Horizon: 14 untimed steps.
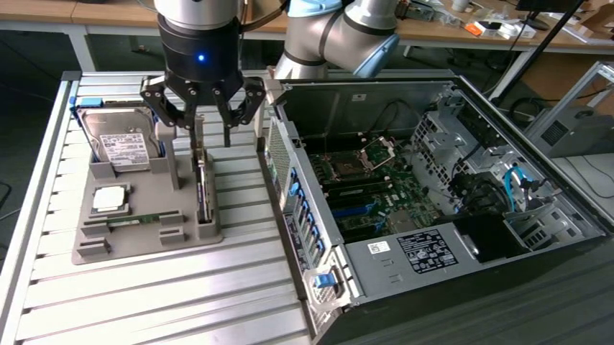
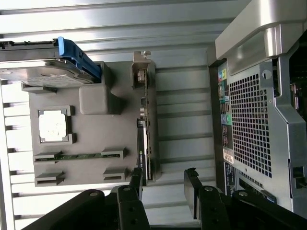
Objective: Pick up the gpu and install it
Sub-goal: 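Pick up the gpu and move the gpu toward the slot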
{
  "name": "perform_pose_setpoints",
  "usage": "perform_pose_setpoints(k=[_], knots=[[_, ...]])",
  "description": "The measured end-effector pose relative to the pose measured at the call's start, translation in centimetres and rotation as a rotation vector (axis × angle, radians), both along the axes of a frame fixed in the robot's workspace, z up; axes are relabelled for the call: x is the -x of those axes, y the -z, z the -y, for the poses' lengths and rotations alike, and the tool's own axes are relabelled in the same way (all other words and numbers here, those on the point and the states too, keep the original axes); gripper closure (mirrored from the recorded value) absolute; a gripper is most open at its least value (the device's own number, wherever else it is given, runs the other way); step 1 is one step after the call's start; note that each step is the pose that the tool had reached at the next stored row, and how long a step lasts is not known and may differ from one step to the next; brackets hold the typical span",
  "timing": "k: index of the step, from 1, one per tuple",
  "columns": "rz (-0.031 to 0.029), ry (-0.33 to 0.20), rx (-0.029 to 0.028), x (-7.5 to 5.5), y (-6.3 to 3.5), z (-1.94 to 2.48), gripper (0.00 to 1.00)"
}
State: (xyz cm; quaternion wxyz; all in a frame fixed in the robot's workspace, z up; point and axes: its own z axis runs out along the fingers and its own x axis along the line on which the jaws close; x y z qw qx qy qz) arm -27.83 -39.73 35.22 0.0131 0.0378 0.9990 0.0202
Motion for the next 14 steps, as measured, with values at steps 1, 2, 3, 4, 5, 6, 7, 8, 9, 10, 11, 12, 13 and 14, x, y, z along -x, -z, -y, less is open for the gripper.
perform_pose_setpoints(k=[1,2,3,4,5,6,7,8,9,10,11,12,13,14], knots=[[0.0000,0.000,0.0000,0.01,0.01,0.00,0.52],[0.0000,0.000,0.0000,0.07,0.07,0.00,0.52],[0.0000,0.000,0.0000,0.11,0.13,0.00,0.52],[0.0000,0.000,0.0000,0.12,0.14,0.00,0.52],[0.0000,0.000,0.0000,0.13,0.15,0.00,0.52],[0.0000,0.000,0.0000,0.14,0.17,0.00,0.52],[0.0000,0.000,0.0000,0.16,0.18,0.00,0.52],[0.0000,0.000,0.0000,0.17,0.20,0.00,0.52],[0.0000,0.000,0.0000,0.26,0.32,0.00,0.52],[0.0000,0.000,0.0000,0.36,0.45,0.00,0.52],[0.0000,0.000,0.0000,0.37,0.46,0.00,0.52],[0.0000,0.000,0.0000,0.38,0.47,0.00,0.52],[0.0000,0.000,0.0000,0.40,0.49,0.00,0.52],[0.0000,0.000,0.0000,0.41,0.50,0.00,0.52]])
